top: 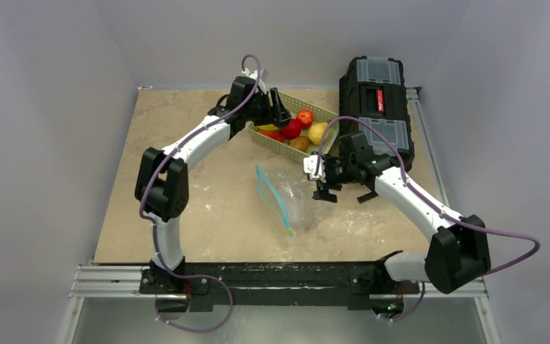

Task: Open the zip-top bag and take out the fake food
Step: Place the fake fruit in the bin, then move the zipper food storage bag to the center of the board.

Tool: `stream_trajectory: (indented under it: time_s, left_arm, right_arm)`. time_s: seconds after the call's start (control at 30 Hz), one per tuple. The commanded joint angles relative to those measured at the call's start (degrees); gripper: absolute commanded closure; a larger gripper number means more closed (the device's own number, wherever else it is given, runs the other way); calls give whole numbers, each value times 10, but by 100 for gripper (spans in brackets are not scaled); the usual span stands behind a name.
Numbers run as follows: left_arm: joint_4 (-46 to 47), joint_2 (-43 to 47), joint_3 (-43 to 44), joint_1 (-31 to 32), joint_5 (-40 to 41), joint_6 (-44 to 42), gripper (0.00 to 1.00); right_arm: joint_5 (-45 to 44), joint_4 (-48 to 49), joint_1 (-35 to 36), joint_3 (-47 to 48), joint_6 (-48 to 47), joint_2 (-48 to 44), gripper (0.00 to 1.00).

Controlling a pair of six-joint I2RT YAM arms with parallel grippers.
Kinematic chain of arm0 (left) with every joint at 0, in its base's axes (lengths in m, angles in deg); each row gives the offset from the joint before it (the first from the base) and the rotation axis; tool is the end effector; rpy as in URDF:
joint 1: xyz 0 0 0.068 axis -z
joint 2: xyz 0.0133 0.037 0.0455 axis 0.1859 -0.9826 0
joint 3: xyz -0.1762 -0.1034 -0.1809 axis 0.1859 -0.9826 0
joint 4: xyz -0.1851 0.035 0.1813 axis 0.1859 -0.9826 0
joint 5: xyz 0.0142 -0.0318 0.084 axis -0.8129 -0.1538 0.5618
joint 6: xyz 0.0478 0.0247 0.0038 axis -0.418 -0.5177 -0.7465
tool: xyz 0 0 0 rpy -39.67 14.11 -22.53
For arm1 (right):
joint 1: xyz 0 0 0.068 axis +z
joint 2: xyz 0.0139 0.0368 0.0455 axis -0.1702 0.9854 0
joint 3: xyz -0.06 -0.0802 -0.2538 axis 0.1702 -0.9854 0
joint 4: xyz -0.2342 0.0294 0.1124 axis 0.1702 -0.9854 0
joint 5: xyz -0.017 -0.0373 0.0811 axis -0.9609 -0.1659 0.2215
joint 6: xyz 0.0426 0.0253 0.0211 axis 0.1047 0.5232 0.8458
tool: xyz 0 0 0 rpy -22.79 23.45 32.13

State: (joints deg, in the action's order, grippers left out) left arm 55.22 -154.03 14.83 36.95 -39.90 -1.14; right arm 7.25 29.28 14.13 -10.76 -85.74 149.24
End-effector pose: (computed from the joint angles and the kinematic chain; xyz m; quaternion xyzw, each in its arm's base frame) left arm 0.4092 -0.2115 0.2865 -0.0007 0.8536 -0.3519 0.3842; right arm 0.2327 0.1268 0.2582 -0.6868 0.5908 0.1887 0.3791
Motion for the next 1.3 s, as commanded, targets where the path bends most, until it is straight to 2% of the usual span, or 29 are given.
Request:
stream_trajectory:
  time_s: [0.0, 0.23, 0.33, 0.4, 0.47, 0.63, 0.77, 0.93, 1.1, 1.17, 1.27]
  left_arm:
    - [-53, -37, 78, -6, 40, 25, 79]
    - [-93, -75, 107, -6, 45, 35, 54]
    - [-109, -84, 118, -6, 42, 33, 38]
    - [-112, -86, 122, -7, 38, 33, 20]
    - [-113, -86, 127, -9, 36, 33, 10]
    - [-116, -70, 134, -11, 32, 23, 6]
    - [-84, -6, 91, -10, 38, -4, 5]
    - [-22, 150, -46, -11, 75, -44, 0]
    - [29, 314, -202, -14, 123, -56, 0]
    - [24, 362, -242, -19, 118, -54, 0]
    - [10, 422, -293, -28, 70, -53, 0]
  right_arm:
    - [21, -7, -5, 2, -11, -18, 18]
    - [25, -13, -7, 3, -15, -17, 18]
    - [25, -14, -8, 5, -16, -18, 18]
    - [25, -15, -9, 4, -17, -19, 18]
    - [25, -17, -10, 5, -17, -18, 18]
    - [25, -22, -13, 6, -18, -19, 18]
    - [26, -24, -17, 5, -19, -23, 18]
    - [38, -29, -27, 7, -19, -28, 18]
    - [65, -43, -36, 6, -31, -35, 18]
    - [79, -54, -37, 5, -46, -37, 18]
    - [92, -65, -37, 3, -64, -39, 18]
